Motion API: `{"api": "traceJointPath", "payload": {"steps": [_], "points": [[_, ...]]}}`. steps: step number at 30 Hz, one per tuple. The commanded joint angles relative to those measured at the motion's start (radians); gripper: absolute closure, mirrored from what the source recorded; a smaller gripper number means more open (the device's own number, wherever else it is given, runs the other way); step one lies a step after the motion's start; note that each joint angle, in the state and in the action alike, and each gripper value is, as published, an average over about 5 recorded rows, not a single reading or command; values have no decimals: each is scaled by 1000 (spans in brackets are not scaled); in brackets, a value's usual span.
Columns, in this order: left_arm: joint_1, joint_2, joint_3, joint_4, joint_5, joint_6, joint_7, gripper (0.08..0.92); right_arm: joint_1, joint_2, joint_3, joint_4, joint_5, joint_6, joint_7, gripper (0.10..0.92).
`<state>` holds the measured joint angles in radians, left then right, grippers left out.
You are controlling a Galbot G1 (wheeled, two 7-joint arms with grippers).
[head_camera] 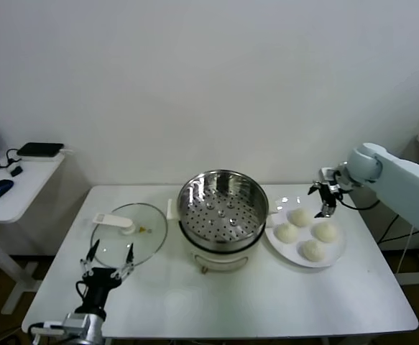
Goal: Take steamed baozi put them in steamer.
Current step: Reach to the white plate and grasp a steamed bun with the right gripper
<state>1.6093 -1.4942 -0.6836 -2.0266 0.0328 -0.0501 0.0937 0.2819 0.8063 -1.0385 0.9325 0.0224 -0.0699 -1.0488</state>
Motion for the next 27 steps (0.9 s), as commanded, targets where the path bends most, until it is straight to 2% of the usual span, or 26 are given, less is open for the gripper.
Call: {"api": "traceJointPath", "payload": {"steps": [1, 13, 27], "points": [[-2, 3, -1, -4, -1, 6, 0, 177, 31, 110, -55, -183, -52, 85, -15, 203], [1, 12, -9, 2, -8, 10, -4, 177, -126, 167, 108, -304, -162, 178, 17, 203], [4, 12, -16, 13, -17, 10, -6, 177, -197, 202, 195, -348, -204, 193, 59, 203]]}}
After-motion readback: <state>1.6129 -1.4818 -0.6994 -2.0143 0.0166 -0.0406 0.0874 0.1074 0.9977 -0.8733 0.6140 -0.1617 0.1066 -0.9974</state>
